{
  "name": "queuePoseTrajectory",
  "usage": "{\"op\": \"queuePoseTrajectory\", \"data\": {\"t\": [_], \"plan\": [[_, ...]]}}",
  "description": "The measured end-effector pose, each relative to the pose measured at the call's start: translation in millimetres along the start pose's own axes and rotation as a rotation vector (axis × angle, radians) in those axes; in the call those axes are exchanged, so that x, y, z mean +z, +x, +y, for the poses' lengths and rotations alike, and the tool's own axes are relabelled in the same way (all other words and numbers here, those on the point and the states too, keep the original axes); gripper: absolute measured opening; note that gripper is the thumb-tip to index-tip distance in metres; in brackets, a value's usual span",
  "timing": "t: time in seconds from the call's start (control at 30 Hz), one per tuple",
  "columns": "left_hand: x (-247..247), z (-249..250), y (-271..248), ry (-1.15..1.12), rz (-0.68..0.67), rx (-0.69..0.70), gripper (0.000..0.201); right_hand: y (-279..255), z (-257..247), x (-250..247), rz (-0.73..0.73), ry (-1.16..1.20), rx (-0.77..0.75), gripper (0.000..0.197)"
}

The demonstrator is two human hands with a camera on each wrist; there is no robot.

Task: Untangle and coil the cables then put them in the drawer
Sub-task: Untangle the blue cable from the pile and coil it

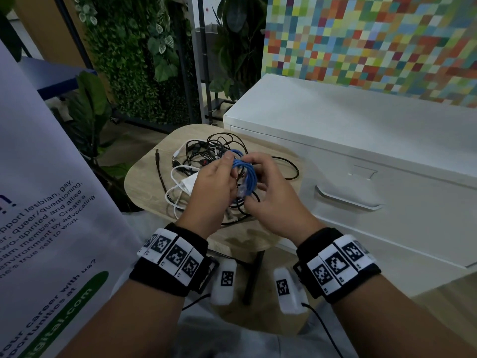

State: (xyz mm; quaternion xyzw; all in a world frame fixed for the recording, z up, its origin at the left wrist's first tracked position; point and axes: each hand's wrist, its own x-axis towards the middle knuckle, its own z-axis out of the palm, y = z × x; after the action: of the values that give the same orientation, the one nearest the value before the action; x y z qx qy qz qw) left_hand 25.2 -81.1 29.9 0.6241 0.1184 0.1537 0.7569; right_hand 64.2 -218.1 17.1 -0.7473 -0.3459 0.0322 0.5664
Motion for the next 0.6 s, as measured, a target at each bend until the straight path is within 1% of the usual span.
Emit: {"op": "queuePoseTrajectory", "data": {"t": [0.07, 0.13, 0.23, 0.37, 0.43, 0.53, 0.6], "plan": [[1.0, 1.6, -0.4, -0.009, -0.012, -0.005, 0.042, 2.7, 1.2, 0.7, 0.05, -0.019, -0.044, 0.056], [0.8, 2.8, 0.2, -0.019, -0.019, -0.008, 0.042, 3.3, 3.1, 0.9, 0.089, -0.018, -0.08, 0.051], [0.8, 4.8, 1.7, -0.023, -0.01, -0.011, 0.041, 2.1, 7.0, 0.7, 0.104, -0.156, -0.157, 0.044], [2.8, 7.4, 0.1, -0.048, 0.011, -0.043, 0.042, 4.6, 10.0, -3.0, 0.122, -0.262, -0.102, 0.021], [3.9, 6.1, -0.2, -0.06, 0.027, -0.042, 0.041, 3.7, 9.9, -4.3, 0.088, -0.292, -0.103, 0.016], [1.3, 5.4, 4.1, -0.081, 0.132, -0.037, 0.042, -1.5, 10.5, -6.8, 0.064, -0.242, -0.106, 0.013], [-2.2, 7.0, 9.5, -0.115, 0.235, -0.04, 0.044, -5.6, 10.4, -10.7, 0.028, -0.156, -0.064, 0.014]]}}
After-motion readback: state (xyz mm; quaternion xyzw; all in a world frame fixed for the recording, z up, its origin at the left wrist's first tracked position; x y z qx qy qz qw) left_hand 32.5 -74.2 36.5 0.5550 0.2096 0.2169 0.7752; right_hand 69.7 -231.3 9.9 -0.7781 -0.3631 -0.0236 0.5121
